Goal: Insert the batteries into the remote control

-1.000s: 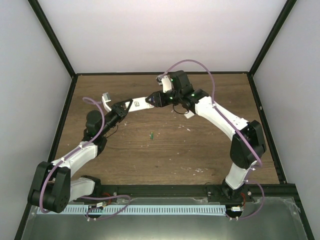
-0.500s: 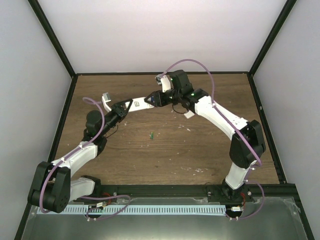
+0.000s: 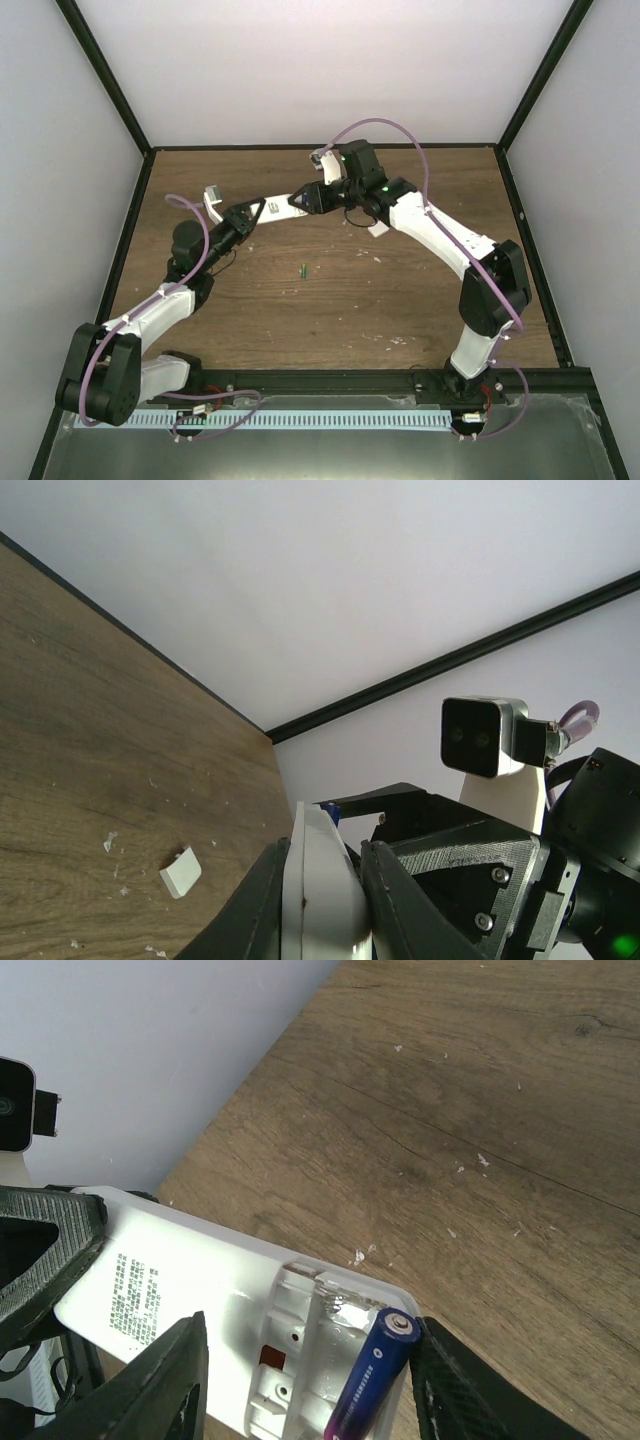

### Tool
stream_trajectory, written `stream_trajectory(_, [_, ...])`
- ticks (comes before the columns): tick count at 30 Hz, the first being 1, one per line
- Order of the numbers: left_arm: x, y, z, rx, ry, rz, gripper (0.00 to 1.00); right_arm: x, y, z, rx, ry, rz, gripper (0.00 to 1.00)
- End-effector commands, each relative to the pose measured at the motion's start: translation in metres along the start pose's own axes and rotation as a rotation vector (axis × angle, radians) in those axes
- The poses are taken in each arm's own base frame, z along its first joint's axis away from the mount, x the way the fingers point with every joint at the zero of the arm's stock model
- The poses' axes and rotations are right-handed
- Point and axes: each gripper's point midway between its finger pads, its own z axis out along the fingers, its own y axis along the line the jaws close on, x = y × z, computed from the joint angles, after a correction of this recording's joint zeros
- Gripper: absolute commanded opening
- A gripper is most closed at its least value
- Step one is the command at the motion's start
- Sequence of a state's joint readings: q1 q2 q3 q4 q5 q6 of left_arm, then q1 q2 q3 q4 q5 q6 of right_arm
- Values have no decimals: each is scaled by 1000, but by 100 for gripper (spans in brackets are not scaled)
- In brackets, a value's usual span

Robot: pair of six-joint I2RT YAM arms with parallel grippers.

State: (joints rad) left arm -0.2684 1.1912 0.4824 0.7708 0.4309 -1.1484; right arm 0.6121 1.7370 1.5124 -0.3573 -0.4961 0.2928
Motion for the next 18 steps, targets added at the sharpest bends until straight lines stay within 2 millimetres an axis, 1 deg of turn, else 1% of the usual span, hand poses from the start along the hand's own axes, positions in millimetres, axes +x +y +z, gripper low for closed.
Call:
stream_trajectory(1, [-8,-17,2,54,-19,31,0,-26,14,-9,-30,-60,-52,47])
stream_trajectory(13, [-8,-16,2,53,-20,27,0,-30,17,-13,-29,-75,-64,48])
stream_trajectory(18, [-8,-16,2,54,-19,26,0,-28,15,-11,-26,-66,-60,48])
